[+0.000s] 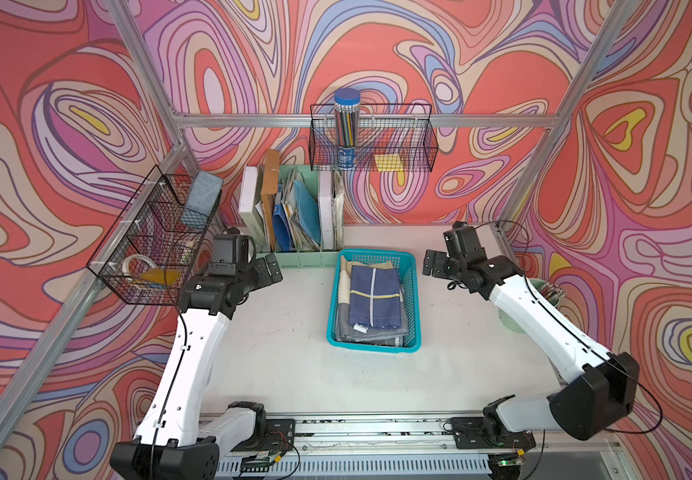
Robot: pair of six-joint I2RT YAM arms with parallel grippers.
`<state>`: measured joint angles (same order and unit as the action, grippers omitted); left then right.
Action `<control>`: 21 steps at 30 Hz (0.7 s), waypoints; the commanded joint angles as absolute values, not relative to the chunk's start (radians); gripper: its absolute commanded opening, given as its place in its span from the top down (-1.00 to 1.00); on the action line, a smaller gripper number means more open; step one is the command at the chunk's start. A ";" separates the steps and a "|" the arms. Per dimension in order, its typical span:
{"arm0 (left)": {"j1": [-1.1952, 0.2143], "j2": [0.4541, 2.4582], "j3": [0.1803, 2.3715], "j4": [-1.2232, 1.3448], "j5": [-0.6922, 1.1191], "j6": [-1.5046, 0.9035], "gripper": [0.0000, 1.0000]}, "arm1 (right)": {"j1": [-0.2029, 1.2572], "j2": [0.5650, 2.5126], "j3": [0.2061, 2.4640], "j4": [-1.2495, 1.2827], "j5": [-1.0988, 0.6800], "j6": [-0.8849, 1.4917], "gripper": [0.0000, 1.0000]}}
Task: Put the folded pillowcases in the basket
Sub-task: Reset both arms
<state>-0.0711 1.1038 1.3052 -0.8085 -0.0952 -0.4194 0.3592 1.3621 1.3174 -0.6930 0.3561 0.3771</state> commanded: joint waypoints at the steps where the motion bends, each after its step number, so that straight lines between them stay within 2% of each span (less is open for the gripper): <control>1: -0.067 1.010 1.140 -0.507 -0.141 -0.286 -0.97 | 0.356 1.333 1.221 -0.462 0.643 0.221 -0.97; 3: -0.067 0.953 0.961 -0.252 -0.059 -0.119 -0.97 | 0.356 1.349 1.091 -0.219 0.744 0.063 -0.96; 6: -0.063 0.927 0.743 -0.040 -0.126 -0.061 -0.97 | 0.323 1.426 0.962 0.007 0.817 -0.058 -0.97; 9: -0.057 0.964 0.622 0.029 -0.127 0.045 -0.97 | 0.180 1.425 0.800 0.174 0.537 0.098 -0.96; 13: 0.028 1.040 0.474 0.207 -0.143 0.001 -0.97 | 0.152 1.524 0.582 0.672 0.339 -0.047 -0.97; 17: 0.086 1.162 0.444 0.326 -0.149 -0.066 -0.97 | 0.129 1.557 0.564 0.687 0.289 -0.041 -0.96; 19: 0.086 1.228 0.412 0.476 -0.147 -0.135 -0.97 | 0.119 1.604 0.500 0.825 0.272 -0.036 -0.96; 21: 0.086 1.305 0.431 0.512 -0.130 -0.163 -0.97 | 0.118 1.645 0.438 0.988 0.287 -0.044 -0.97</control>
<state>0.0803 1.2366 0.4236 0.3088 -0.1375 -0.0925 0.1280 1.5948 0.5060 0.6941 0.3309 -0.0223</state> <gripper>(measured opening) 0.985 0.983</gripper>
